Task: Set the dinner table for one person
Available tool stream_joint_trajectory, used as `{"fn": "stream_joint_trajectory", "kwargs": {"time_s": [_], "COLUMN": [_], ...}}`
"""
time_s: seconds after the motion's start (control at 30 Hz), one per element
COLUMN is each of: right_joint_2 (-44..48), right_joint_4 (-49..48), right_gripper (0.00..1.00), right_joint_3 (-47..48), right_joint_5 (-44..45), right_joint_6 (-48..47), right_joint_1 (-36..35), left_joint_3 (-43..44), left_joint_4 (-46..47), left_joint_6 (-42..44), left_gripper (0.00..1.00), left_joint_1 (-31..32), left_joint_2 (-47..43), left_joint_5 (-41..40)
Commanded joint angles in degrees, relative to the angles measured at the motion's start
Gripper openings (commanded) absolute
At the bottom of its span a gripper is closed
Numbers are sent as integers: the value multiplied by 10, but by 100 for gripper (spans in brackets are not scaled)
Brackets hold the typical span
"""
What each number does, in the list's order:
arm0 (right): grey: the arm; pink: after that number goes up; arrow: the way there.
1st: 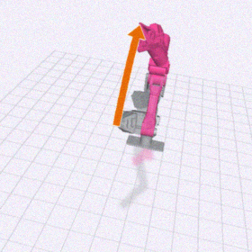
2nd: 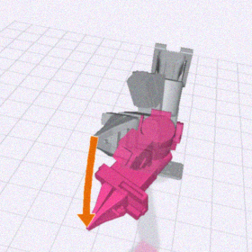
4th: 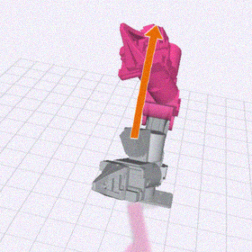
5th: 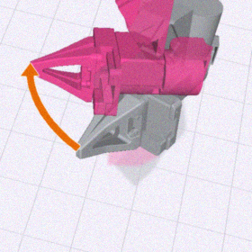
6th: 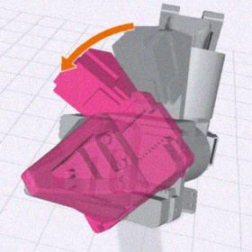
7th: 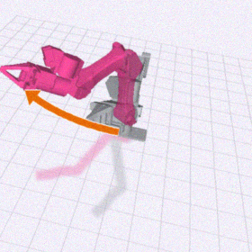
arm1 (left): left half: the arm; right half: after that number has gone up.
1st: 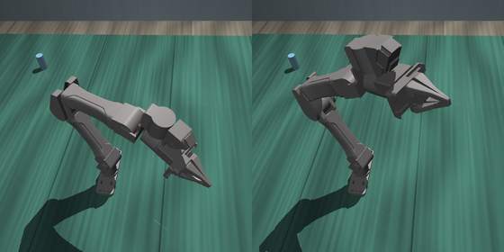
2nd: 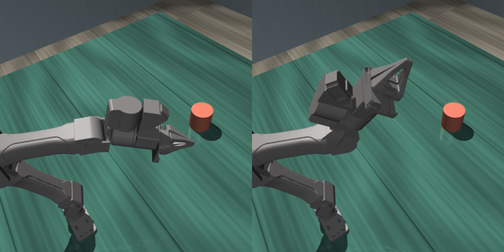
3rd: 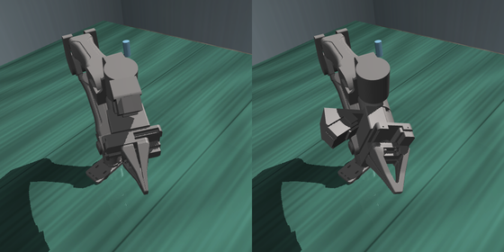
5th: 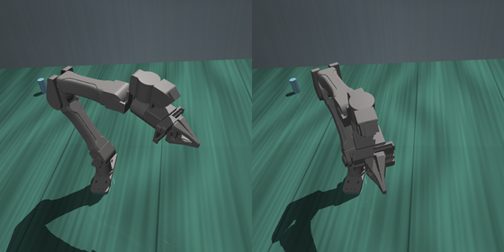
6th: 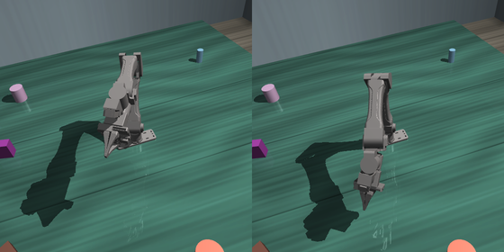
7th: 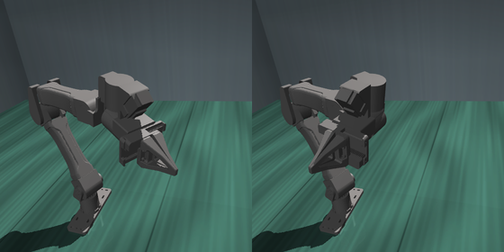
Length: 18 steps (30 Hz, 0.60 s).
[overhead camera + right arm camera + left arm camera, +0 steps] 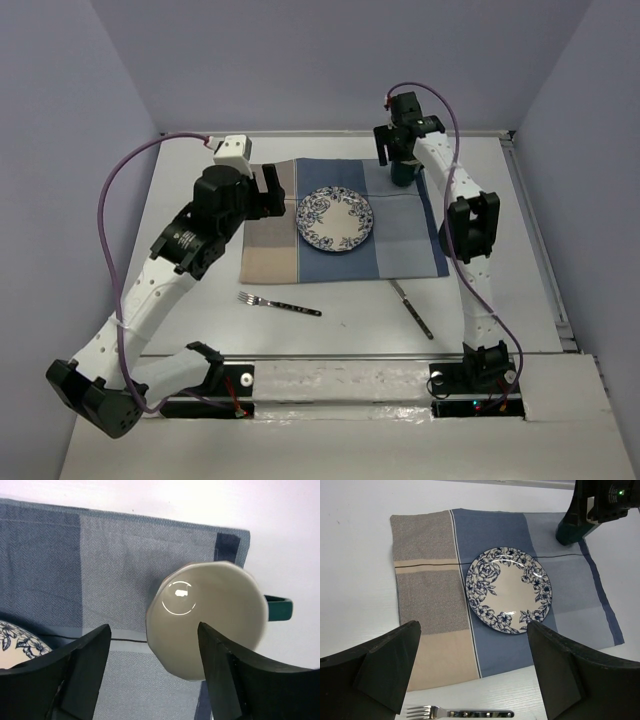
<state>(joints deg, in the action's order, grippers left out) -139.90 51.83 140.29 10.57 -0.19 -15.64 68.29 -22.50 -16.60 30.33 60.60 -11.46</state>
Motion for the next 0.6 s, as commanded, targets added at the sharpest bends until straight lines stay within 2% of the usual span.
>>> {"fn": "stream_joint_trajectory", "kwargs": {"time_s": [0.0, 0.13, 0.2, 0.27, 0.3, 0.33, 0.4, 0.43, 0.53, 0.57], "right_joint_2": [30, 88, 128, 208, 240, 299, 348, 389, 439, 452], "right_joint_4": [-30, -31, -46, -68, -102, -137, -154, -165, -181, -187], "right_gripper": [80, 86, 86, 87, 87, 87, 86, 84, 76, 72], "right_joint_3": [53, 48, -14, -96, -197, -248, -335, -405, -491, -534], "right_joint_5": [-1, -69, -128, -161, -173, -176, -182, -183, -211, -219], "right_joint_6": [30, 73, 105, 120, 124, 124, 121, 124, 145, 151], "right_joint_1": [2, 2, -4, -17, -37, -48, -74, -99, -147, -189], "left_joint_3": [32, 54, 76, 92, 104, 110, 120, 124, 132, 134], "left_joint_4": [14, 8, 3, 4, 5, 11, 12, 11, 2, -1], "left_joint_6": [15, 15, 17, 23, 24, 26, 26, 26, 25, 22], "left_gripper": [99, 99, 99, 99, 99, 99, 99, 99, 99, 99], "left_joint_1": [3, 2, 2, 3, 3, 3, 2, 1, 1, 1], "left_joint_2": [3, 15, 27, 36, 36, 37, 37, 36, 34, 33], "left_joint_5": [-15, -52, -85, -99, -102, -107, -109, -110, -118, -124]}}
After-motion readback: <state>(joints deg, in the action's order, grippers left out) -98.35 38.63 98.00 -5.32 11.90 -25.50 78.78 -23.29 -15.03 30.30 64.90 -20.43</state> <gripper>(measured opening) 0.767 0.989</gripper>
